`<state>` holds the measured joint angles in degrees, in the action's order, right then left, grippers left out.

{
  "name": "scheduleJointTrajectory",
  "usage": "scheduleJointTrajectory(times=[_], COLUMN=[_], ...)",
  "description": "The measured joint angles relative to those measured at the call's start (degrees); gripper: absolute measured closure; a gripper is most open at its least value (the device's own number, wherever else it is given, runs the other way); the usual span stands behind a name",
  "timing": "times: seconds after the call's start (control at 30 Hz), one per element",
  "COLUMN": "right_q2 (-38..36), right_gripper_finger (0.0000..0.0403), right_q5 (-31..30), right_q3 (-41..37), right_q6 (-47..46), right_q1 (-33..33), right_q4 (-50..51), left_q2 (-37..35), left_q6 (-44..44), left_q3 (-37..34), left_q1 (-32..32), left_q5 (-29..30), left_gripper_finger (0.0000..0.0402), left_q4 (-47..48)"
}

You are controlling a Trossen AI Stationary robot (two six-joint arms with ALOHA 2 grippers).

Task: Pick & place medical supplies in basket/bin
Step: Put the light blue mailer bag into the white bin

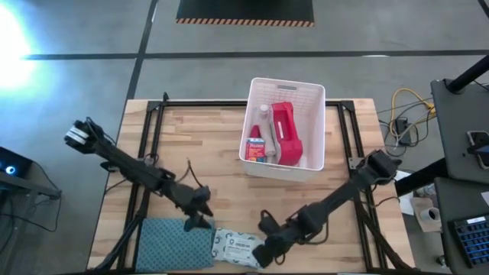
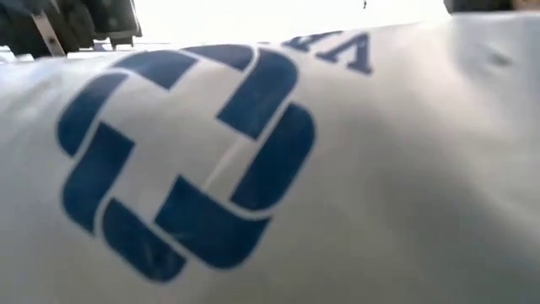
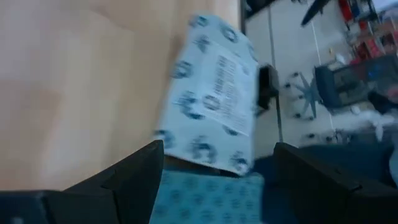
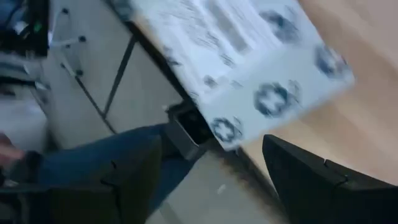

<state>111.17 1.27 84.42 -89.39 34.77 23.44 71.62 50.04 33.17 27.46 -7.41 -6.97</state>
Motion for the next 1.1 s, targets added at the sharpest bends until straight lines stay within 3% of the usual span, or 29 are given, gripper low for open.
scheduleJointTrajectory(times=[0.17, 0.27, 0.43, 0.63, 0.87, 1.1], right_q2=[3.5, 6.2, 10.1, 12.0, 12.9, 12.9], right_gripper_finger=[0.0129, 0.0129, 0.0132, 0.0153, 0.0170, 0.0173], right_q5=[-10.3, -8.8, -8.8, -8.5, -9.1, -14.7], right_q3=[5.9, 7.1, 7.4, 7.8, 7.3, 7.2], right_q6=[17.7, 25.1, 32.7, 36.1, 38.8, 39.1], right_q1=[0.8, -0.8, -4.5, -7.5, -9.9, -11.5], right_q4=[8.0, 11.9, 13.2, 10.6, 10.8, 15.9], left_q2=[8.0, 13.1, 19.7, 24.3, 30.6, 38.3], left_q6=[-2.8, -3.0, -2.6, -3.6, -3.9, -3.9], left_q3=[8.7, 13.4, 20.6, 29.7, 35.3, 41.4], left_q1=[4.9, 6.4, 8.5, 11.4, 12.7, 14.5], left_q5=[0.4, 0.7, 1.5, 7.1, 12.6, 20.7], left_gripper_finger=[0.0121, 0.0121, 0.0121, 0.0121, 0.0121, 0.0121], left_q4=[9.4, 15.1, 15.5, 23.3, 22.5, 23.4])
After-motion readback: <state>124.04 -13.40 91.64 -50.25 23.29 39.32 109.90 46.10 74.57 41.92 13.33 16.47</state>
